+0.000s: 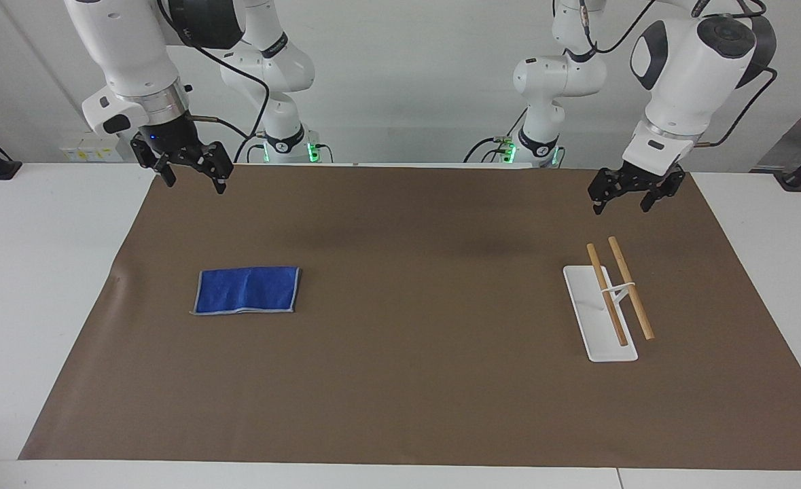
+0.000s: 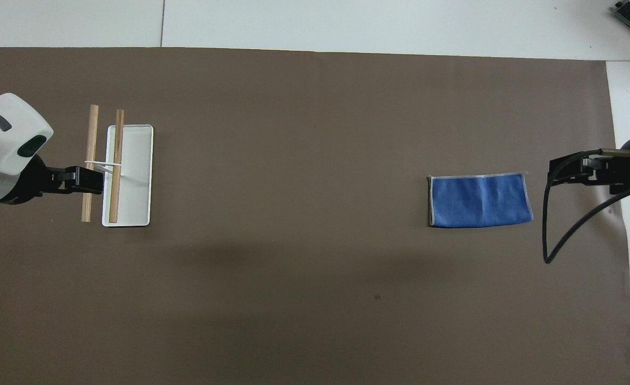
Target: Right arm passes towel to left arm to hang
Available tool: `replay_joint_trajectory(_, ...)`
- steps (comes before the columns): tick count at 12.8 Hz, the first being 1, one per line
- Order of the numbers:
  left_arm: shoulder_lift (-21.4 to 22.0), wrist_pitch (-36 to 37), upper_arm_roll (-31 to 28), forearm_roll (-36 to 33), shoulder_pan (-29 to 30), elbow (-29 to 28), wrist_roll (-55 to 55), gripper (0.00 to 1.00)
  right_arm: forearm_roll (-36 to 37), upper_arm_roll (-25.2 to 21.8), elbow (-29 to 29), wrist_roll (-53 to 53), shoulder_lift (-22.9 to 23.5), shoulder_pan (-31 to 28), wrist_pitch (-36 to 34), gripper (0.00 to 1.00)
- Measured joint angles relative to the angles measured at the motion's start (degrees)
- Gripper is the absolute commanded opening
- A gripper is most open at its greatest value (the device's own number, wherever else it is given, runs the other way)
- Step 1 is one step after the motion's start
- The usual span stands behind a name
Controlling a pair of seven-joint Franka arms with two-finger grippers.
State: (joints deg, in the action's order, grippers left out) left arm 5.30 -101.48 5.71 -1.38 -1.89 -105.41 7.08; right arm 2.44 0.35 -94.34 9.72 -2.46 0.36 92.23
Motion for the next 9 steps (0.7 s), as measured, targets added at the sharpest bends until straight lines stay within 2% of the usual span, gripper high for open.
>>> replay_joint_trajectory(9, 0.0, 0.0, 0.0, 0.0, 0.0, 0.0, 0.0, 1.0, 0.0, 0.0, -0.1, -0.3, 0.0, -0.1, 0.7, 1.0)
